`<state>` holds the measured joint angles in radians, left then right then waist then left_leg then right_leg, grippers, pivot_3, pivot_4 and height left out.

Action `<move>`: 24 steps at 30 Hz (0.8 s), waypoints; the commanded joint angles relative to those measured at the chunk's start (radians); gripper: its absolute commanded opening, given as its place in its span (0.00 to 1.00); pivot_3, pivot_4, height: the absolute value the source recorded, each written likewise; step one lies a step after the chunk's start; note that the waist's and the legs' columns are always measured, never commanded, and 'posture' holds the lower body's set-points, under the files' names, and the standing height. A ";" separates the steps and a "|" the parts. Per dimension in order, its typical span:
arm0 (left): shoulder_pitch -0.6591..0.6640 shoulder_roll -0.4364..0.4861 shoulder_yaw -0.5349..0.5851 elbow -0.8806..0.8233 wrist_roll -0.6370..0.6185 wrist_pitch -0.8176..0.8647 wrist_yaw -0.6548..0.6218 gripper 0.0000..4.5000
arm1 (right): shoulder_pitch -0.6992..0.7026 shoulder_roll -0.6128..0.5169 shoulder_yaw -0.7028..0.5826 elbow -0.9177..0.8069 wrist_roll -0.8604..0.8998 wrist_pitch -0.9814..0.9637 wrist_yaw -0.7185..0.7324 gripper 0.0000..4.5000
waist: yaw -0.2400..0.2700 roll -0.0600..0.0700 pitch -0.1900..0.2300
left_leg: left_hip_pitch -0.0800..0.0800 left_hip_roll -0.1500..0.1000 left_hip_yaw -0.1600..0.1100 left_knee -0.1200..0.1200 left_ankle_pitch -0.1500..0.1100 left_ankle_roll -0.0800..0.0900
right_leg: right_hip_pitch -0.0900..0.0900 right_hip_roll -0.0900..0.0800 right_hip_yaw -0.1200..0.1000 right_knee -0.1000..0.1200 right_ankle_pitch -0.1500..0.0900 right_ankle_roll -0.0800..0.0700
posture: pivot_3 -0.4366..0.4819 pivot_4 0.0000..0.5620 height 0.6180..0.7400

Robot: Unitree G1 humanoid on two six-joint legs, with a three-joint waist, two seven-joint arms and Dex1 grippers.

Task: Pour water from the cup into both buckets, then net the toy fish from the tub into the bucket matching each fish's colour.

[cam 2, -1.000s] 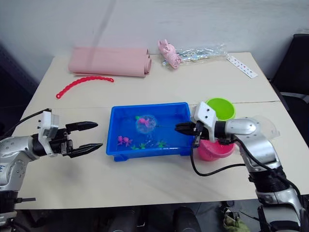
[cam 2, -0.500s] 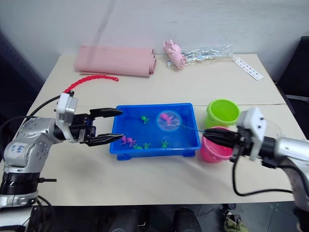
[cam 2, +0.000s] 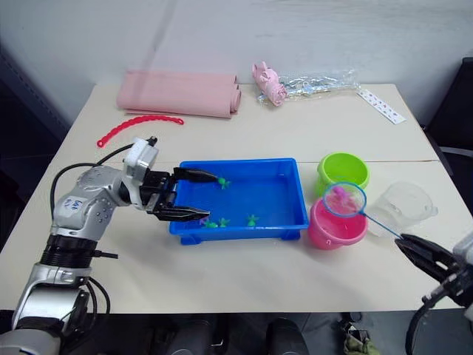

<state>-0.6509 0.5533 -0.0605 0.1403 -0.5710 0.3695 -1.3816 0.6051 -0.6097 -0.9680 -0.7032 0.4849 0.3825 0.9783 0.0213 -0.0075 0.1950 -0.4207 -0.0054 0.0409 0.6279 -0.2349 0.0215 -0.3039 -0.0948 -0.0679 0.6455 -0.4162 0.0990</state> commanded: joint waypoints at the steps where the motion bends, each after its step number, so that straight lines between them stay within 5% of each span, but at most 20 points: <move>1: -0.015 -0.029 -0.008 0.019 0.008 -0.016 -0.011 0.99 | 0.029 0.026 -0.004 0.016 -0.178 -0.241 -0.033 0.00 | 0.000 0.000 0.000 | 0.000 0.000 0.000 0.000 0.000 0.000 | 0.000 0.000 0.000 0.000 0.000 0.000 | 0.48 0.27 1.00; 11: 0.002 -0.078 -0.015 0.024 0.049 -0.064 -0.004 0.99 | 0.044 0.037 0.062 0.161 -0.564 -0.755 -0.197 0.00 | 0.001 0.000 0.000 | 0.000 0.000 0.000 0.000 0.000 -0.001 | 0.000 0.000 0.001 0.000 0.000 0.000 | 0.48 0.27 1.00; 17: 0.028 -0.093 0.002 -0.007 0.021 -0.036 0.017 0.99 | 0.045 0.092 0.060 0.179 -0.889 -1.008 -0.421 0.00 | 0.002 0.000 0.000 | 0.000 0.000 0.000 0.000 0.001 -0.001 | 0.000 0.000 0.001 0.000 0.000 0.000 | 0.48 0.27 1.00; 24: 0.033 -0.084 0.014 0.007 0.033 -0.051 0.017 0.99 | 0.067 0.133 0.082 0.168 -0.953 -1.047 -0.517 0.00 | 0.001 0.000 0.000 | 0.001 0.000 0.000 0.000 0.001 -0.002 | 0.000 0.000 0.002 0.001 0.000 0.000 | 0.48 0.27 1.00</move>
<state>-0.6179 0.4601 -0.0765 0.1681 -0.5242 0.3280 -1.3618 0.6528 -0.4879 -0.8838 -0.5138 -0.5042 -0.6730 0.4812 0.0226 -0.0071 0.1948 -0.4199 -0.0056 0.0408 0.6281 -0.2339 0.0196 -0.3040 -0.0944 -0.0661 0.6462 -0.4164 0.0988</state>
